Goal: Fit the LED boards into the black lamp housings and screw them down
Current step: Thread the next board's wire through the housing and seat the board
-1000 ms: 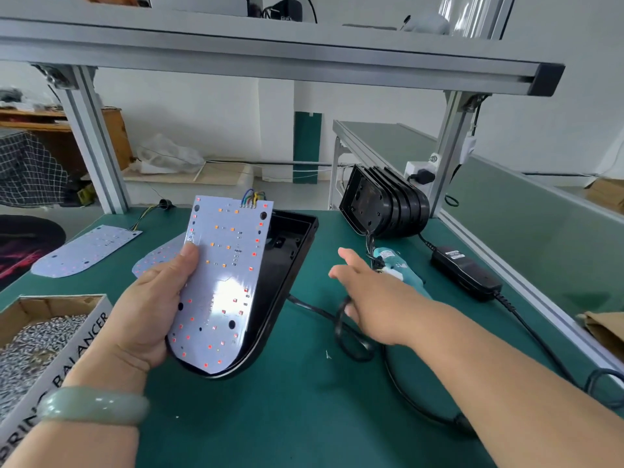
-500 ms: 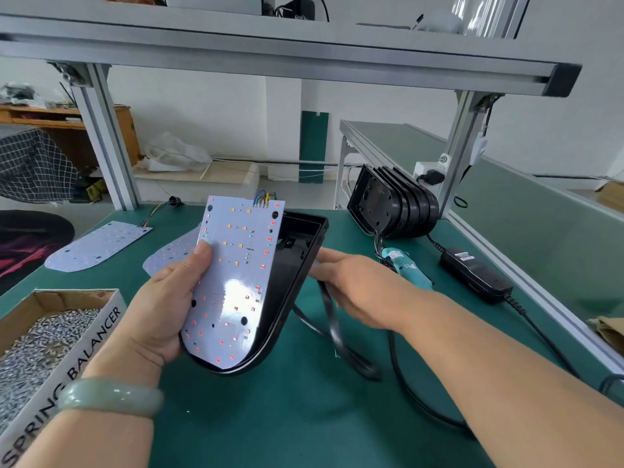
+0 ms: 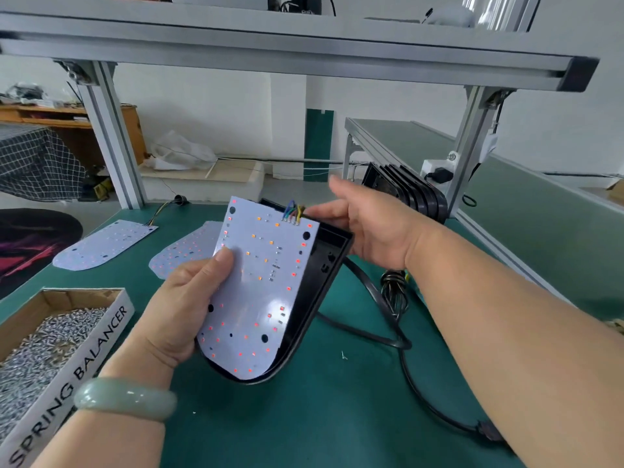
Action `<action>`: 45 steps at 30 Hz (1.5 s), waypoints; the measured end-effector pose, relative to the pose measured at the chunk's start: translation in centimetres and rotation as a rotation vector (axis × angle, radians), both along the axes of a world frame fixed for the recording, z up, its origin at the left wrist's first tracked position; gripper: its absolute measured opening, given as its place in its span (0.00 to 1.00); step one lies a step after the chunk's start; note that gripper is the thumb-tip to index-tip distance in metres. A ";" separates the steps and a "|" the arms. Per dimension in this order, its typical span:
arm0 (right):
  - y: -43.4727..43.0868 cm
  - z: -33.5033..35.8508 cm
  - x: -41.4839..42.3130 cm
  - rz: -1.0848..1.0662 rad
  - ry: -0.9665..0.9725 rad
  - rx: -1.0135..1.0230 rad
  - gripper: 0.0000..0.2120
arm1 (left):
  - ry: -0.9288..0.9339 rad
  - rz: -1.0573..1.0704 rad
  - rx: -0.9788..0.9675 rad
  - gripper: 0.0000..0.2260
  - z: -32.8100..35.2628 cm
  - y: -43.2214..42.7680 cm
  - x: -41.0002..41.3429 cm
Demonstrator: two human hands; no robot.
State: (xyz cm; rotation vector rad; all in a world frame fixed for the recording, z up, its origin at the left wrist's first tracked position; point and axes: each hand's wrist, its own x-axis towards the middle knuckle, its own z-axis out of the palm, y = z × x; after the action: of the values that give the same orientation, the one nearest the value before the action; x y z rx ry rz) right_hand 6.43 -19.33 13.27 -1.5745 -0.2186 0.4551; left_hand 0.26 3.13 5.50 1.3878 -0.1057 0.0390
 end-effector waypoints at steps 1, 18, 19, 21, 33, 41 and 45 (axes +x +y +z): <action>0.1 0.2 -0.1 0.051 -0.029 -0.029 0.18 | -0.014 -0.008 0.007 0.24 0.1 -0.1 -0.1; 1.8 2.2 -1.9 -0.056 -0.380 -0.777 0.19 | -0.225 -0.065 0.075 0.26 1.9 -1.6 -2.1; 1.9 1.9 -1.9 -0.049 -0.399 -0.768 0.18 | -0.221 -0.062 0.076 0.26 2.0 -1.6 -2.1; 2.0 1.4 -2.3 -0.031 -0.449 -0.714 0.16 | -0.220 -0.046 0.094 0.27 2.1 -1.2 -2.2; 1.7 1.5 -3.2 0.154 -0.622 -0.781 0.16 | -0.226 -0.014 0.130 0.28 2.3 -1.1 -2.4; 1.4 -0.1 -2.0 -0.004 -0.233 -0.349 0.18 | -0.279 -0.035 0.204 0.25 2.5 -1.4 -2.5; -0.6 -0.4 -1.9 0.249 -0.050 -0.025 0.07 | -0.195 0.002 0.117 0.27 1.9 -1.2 -1.9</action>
State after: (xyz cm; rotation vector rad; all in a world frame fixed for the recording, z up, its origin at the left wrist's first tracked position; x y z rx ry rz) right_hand 4.51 -19.89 12.89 -1.5915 -0.4515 0.6140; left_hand -1.59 1.98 7.39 1.4991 -0.2725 0.1721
